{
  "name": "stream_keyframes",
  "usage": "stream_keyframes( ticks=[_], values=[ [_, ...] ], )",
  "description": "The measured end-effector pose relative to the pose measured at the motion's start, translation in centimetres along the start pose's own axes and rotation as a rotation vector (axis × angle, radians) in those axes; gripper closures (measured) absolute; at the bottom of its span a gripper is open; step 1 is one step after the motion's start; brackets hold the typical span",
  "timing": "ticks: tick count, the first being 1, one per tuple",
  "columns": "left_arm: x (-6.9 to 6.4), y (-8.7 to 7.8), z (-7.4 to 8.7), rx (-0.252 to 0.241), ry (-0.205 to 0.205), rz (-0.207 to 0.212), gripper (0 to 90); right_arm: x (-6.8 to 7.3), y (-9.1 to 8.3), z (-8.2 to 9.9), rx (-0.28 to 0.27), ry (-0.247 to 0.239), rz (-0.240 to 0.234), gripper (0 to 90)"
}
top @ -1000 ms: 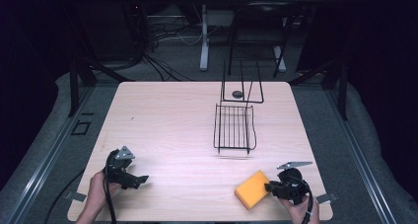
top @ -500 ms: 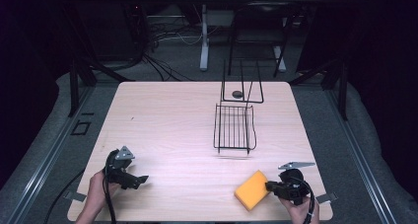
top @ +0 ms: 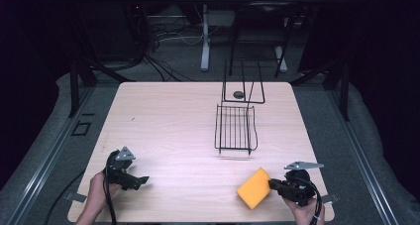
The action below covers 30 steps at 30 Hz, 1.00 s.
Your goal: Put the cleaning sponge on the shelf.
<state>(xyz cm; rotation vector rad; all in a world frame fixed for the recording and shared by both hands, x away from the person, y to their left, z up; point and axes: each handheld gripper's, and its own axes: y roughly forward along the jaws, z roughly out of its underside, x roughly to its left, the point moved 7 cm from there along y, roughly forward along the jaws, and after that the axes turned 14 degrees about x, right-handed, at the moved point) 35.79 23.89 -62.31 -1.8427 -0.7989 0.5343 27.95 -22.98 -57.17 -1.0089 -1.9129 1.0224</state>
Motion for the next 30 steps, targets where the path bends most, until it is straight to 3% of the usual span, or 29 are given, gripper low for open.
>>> stream_keyframes(
  ticks=[7, 11, 13, 14, 30],
  values=[
    [0.0, 0.0, 0.0, -0.001, -0.001, -0.002, 0.0, 0.1, -0.8, -0.2, -0.040, -0.001, 0.012, 85.0],
    [0.0, 0.1, 0.0, 0.000, 0.002, -0.003, 0.0, 0.1, -1.4, -0.3, -0.048, -0.008, 0.013, 85.1],
    [0.0, 0.0, 0.0, 0.000, 0.003, -0.004, 0.0, -0.1, -1.8, -0.2, -0.035, -0.021, 0.035, 85.1],
    [0.0, 0.0, 0.0, -0.001, 0.003, -0.004, 0.0, 0.1, -1.6, -0.3, -0.057, -0.005, 0.017, 85.1],
    [0.0, 0.0, 0.0, 0.000, 0.003, -0.006, 0.0, 0.2, -2.8, -0.7, -0.087, -0.007, 0.031, 85.1]
  ],
)
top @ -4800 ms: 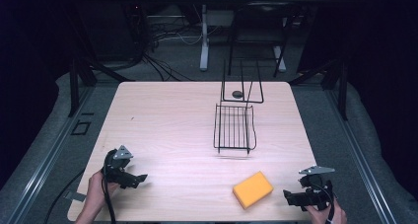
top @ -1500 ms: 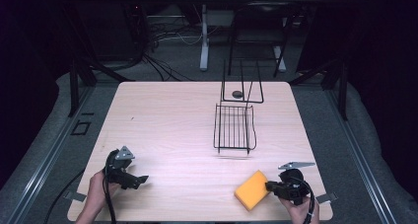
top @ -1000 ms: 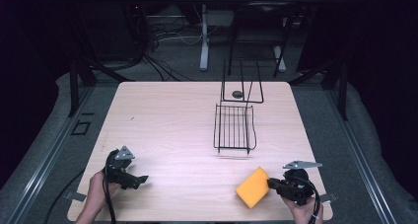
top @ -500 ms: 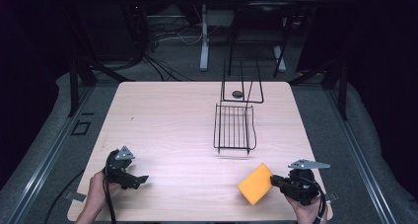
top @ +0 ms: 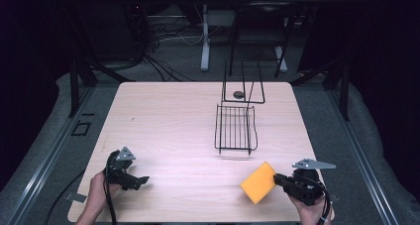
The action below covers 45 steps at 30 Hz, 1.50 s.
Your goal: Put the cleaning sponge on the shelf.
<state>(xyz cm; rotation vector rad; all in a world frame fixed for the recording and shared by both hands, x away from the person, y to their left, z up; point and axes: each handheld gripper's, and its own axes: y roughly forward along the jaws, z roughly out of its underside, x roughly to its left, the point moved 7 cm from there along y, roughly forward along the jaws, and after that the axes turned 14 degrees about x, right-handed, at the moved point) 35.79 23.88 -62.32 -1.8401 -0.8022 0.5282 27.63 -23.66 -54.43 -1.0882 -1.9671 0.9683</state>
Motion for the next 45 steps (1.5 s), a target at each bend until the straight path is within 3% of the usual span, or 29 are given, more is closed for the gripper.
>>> stream_keyframes(
  ticks=[20, 45],
  values=[
    [0.0, -0.1, 0.0, -0.006, -0.012, 0.001, 0.0, 1.2, -1.9, -1.6, -0.030, -0.037, 0.024, 85.2],
    [0.1, 0.0, 0.1, -0.002, -0.013, 0.002, 0.0, 2.1, -2.8, -6.0, -0.078, -0.081, 0.035, 85.1]
  ],
)
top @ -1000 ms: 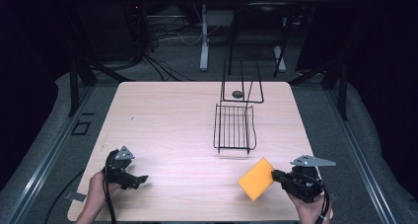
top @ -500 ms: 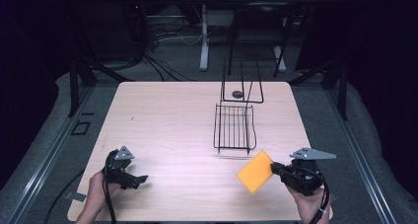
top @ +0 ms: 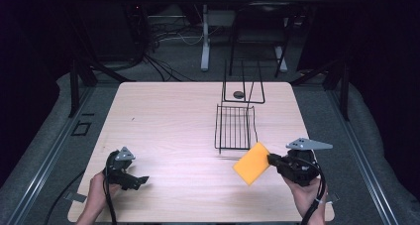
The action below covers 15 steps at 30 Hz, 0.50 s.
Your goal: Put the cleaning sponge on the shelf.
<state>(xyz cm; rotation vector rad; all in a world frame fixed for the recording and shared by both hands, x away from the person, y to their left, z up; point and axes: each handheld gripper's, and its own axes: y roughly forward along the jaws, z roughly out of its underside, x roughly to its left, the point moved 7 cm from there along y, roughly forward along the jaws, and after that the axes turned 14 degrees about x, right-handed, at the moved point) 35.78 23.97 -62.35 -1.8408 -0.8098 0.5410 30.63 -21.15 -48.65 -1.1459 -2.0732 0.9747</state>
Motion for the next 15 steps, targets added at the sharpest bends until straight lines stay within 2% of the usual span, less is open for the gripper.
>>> stream_keyframes(
  ticks=[15],
  values=[
    [0.0, 0.1, 0.0, 0.001, 0.004, 0.004, 0.0, -0.5, 0.8, -2.9, -0.021, -0.001, 0.004, 85.0]
  ],
)
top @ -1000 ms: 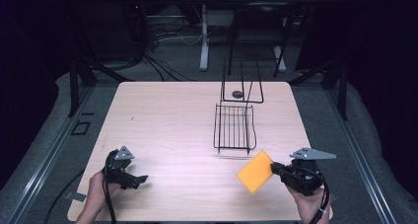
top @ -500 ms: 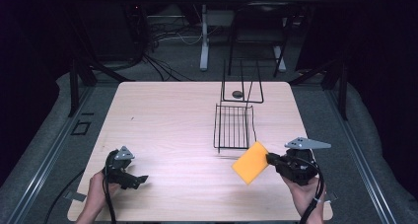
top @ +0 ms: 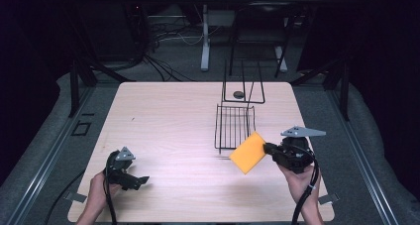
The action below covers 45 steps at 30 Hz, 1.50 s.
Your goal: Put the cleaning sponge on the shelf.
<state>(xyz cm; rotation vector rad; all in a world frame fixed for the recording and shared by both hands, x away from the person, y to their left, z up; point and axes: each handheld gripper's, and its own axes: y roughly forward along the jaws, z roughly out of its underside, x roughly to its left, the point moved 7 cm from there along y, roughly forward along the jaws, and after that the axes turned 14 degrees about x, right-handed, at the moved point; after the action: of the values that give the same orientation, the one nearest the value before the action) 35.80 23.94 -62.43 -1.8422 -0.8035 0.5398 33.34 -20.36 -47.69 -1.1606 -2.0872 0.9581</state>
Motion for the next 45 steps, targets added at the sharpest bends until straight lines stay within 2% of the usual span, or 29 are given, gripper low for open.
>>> stream_keyframes(
  ticks=[18, 32, 45],
  values=[
    [0.0, 0.0, 0.0, -0.002, 0.002, 0.000, 0.0, -0.1, 0.5, -1.9, -0.020, -0.003, 0.007, 84.8],
    [-0.1, -0.1, 0.0, -0.003, 0.002, 0.003, 0.0, 0.1, 1.6, -3.4, -0.027, -0.009, 0.013, 84.7],
    [-0.1, -0.1, -0.1, -0.010, 0.000, 0.000, 0.0, -0.1, 3.1, -4.4, -0.037, 0.023, -0.002, 85.6]
  ],
)
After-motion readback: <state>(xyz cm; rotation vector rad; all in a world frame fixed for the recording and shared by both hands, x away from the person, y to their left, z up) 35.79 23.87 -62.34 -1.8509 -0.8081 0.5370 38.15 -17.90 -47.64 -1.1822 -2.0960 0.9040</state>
